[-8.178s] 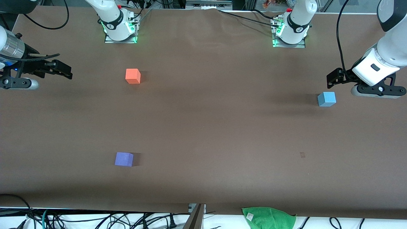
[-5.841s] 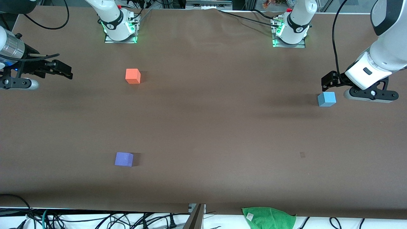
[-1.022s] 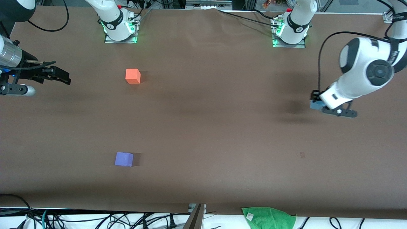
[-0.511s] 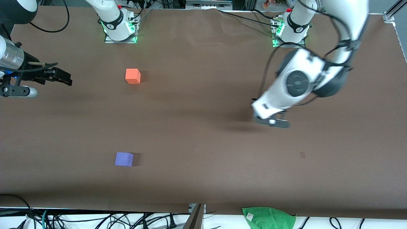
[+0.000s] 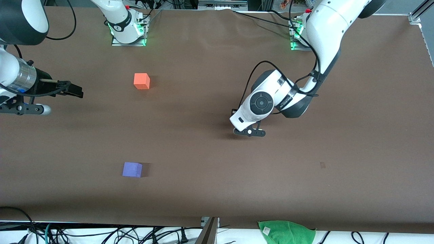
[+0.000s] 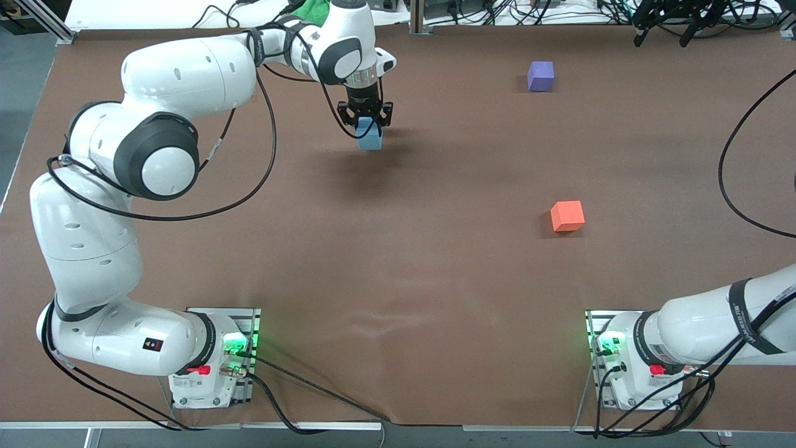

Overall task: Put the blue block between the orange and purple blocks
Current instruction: 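Carry the light-blue cube with the left gripper toward the table middle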

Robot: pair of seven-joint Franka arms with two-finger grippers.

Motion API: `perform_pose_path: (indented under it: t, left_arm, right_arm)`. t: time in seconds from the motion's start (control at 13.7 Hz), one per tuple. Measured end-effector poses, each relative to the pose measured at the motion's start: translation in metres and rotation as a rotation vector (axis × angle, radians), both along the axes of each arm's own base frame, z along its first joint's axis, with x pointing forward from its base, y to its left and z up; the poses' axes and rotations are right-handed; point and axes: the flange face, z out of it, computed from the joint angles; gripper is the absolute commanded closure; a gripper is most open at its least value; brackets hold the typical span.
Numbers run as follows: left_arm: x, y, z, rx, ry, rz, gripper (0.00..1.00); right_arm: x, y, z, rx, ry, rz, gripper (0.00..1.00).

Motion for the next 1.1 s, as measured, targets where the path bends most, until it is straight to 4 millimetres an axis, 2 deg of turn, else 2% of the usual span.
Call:
perform_pose_path:
  t: [0.29,0.37,0.44,0.51,0.73,0.95,1.1]
  left_arm:
    - [-0.005,-0.024,-0.035,-0.043,-0.032,0.073,0.79]
    - [-0.011,-0.033,-0.045,-0.032,-0.038,0.094,0.71]
    - [-0.018,-0.042,-0.053,-0.001,-0.052,0.107,0.48]
    - [-0.026,-0.05,-0.059,0.033,-0.071,0.121,0.0]
    - [-0.035,-0.064,-0.061,0.076,-0.105,0.152,0.0]
    - [-0.026,-0.058,-0.058,0.076,-0.117,0.178,0.0]
    - [-0.018,-0.056,-0.048,0.067,-0.131,0.19,0.0]
  right_arm:
    - [0.004,0.0,-0.011,0.001,0.019,0.0,0.0]
    - [0.004,0.0,-0.012,0.001,0.021,0.0,0.0]
    - [0.004,0.0,-0.013,0.001,0.021,0.0,0.0]
    - [0.004,0.0,-0.013,0.001,0.022,0.001,0.0]
    - [0.005,0.002,-0.014,0.001,0.024,0.004,0.0]
    - [0.007,0.006,-0.019,0.002,0.028,0.011,0.0]
    - [0.008,0.009,-0.021,0.003,0.028,0.015,0.0]
